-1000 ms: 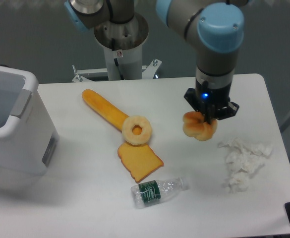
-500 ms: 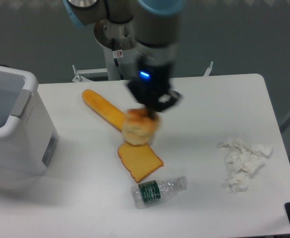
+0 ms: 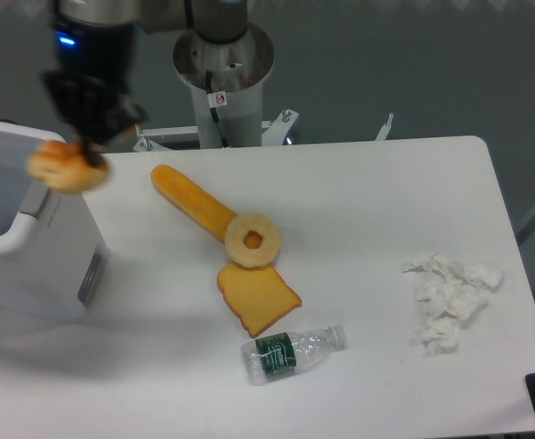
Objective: Place the round bread in the trash can
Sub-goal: 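Carry the held round bun across the table over the white trash bin, then open the gripper to drop the bun into the trash bin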
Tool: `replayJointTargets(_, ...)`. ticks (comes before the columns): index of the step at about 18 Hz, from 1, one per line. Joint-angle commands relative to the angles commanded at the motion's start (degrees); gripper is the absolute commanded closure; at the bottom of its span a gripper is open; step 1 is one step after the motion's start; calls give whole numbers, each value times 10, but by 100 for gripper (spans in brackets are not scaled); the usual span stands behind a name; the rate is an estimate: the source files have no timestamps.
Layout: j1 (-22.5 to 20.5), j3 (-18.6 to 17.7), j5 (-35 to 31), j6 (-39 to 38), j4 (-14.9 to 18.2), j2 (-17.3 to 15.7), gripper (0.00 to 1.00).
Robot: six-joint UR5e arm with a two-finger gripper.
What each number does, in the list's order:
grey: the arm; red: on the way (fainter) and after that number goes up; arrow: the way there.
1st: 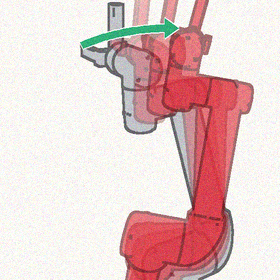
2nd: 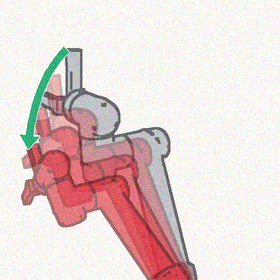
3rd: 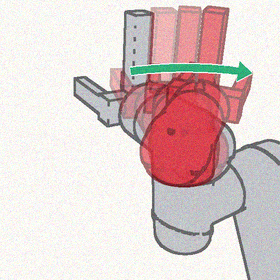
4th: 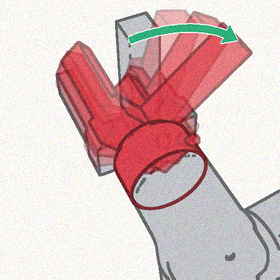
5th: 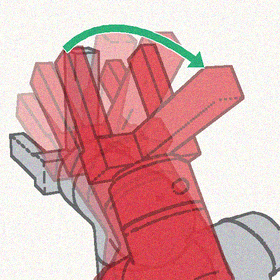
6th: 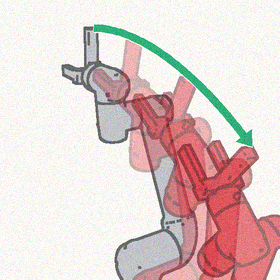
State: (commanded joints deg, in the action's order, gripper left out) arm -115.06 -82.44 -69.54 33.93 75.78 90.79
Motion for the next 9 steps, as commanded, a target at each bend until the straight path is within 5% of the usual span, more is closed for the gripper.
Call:
replayJointTargets(1, 11, 0, 9, -1, -7, 6, 100)
replayJointTargets(3, 22, -1, 30, 0, -7, 13, 75)
replayJointTargets(4, 23, -1, 41, 3, -10, 16, 50)
replayJointTargets(5, 26, -1, 43, 3, -12, 17, 0)
replayJointTargets(9, 34, -9, 40, 6, -14, 13, 0)
